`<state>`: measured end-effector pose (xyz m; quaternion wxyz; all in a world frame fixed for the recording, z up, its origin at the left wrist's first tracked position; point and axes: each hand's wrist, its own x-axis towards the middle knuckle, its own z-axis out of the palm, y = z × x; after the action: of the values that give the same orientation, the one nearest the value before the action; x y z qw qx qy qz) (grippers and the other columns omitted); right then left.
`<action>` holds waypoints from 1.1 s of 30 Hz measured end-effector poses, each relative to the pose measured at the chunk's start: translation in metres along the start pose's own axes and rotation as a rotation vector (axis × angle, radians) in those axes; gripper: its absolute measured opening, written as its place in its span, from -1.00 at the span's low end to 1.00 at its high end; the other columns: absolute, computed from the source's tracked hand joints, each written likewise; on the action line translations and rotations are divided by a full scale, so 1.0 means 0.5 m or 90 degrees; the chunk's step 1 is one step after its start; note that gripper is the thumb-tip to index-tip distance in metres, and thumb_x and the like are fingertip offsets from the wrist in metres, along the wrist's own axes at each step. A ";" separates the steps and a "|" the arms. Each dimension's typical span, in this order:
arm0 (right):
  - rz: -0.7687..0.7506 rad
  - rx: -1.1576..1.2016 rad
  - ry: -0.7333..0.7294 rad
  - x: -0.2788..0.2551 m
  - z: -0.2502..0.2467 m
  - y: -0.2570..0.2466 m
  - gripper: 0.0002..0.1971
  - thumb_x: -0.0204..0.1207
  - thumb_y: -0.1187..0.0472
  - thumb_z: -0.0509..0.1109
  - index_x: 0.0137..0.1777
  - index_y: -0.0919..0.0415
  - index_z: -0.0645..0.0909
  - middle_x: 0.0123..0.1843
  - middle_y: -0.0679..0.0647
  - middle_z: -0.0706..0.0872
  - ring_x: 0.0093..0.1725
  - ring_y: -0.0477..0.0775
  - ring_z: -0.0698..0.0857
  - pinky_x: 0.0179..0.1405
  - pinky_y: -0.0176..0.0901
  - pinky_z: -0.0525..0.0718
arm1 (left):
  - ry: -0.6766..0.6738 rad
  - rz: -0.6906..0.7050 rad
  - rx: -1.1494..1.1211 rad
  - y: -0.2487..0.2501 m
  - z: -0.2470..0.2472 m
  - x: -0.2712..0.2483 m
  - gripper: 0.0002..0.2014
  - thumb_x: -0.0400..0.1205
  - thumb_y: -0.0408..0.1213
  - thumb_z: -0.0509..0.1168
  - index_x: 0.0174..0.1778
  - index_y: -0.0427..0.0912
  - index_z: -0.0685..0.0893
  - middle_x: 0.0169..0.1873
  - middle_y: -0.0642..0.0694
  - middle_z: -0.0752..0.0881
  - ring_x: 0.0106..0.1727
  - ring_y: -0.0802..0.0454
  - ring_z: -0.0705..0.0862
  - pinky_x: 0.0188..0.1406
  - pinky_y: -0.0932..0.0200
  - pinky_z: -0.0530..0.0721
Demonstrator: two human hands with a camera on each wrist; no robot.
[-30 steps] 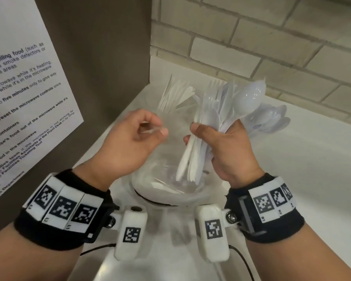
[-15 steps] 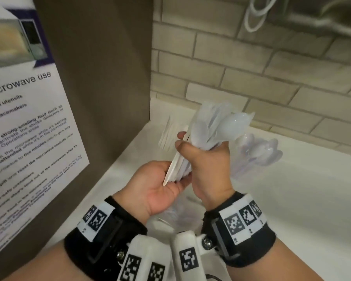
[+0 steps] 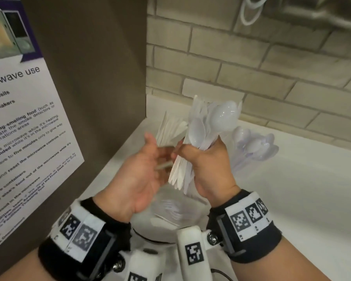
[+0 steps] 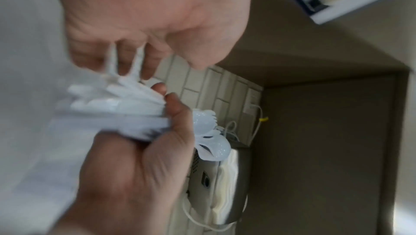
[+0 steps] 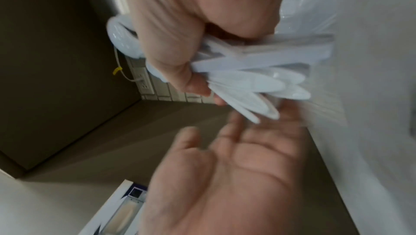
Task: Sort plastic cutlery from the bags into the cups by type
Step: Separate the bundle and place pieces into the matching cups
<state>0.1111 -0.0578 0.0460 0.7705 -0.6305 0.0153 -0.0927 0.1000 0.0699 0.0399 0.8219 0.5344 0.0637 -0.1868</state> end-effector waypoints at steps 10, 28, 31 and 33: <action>-0.095 -0.474 -0.167 -0.051 0.027 0.039 -0.58 0.26 0.35 0.53 0.14 0.15 0.59 -0.19 -0.22 0.61 -0.25 -0.30 0.60 -0.33 -0.61 0.54 | -0.046 0.368 0.186 0.031 0.013 -0.001 -0.14 0.09 -0.11 0.68 0.34 0.22 0.53 0.21 -0.11 0.66 0.23 -0.05 0.69 0.29 -0.14 0.65; 0.047 -0.371 -0.264 -0.063 0.017 0.004 -0.62 0.06 0.27 0.73 -0.17 0.13 0.66 -0.29 -0.07 0.73 -0.28 -0.13 0.73 -0.20 -0.18 0.74 | 0.068 0.458 0.086 0.035 0.012 -0.014 -0.63 0.28 -0.64 0.27 -0.15 -0.09 0.62 -0.24 -0.15 0.72 -0.20 -0.08 0.77 -0.12 -0.08 0.77; 0.086 -0.348 -0.319 -0.062 0.002 0.005 -0.64 0.10 0.33 0.72 -0.12 0.26 0.68 -0.25 0.05 0.73 -0.23 0.00 0.72 -0.04 -0.02 0.75 | 0.093 0.474 0.093 0.038 0.008 -0.013 -0.64 0.27 -0.60 0.29 -0.17 -0.05 0.61 -0.28 -0.01 0.69 -0.23 0.05 0.71 -0.20 0.05 0.73; 0.103 -0.324 -0.348 -0.065 -0.002 0.008 -0.63 0.12 0.38 0.67 -0.08 0.33 0.66 -0.17 0.27 0.76 -0.17 0.22 0.75 0.04 0.17 0.74 | 0.102 0.489 0.100 0.036 0.012 -0.014 -0.63 0.26 -0.57 0.31 -0.17 -0.01 0.61 -0.25 0.01 0.67 -0.20 0.08 0.67 -0.19 0.10 0.68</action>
<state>0.0797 -0.0526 0.0387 0.5696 -0.8000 -0.1184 0.1467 0.0997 0.0727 0.0597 0.7808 0.5936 -0.0911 0.1722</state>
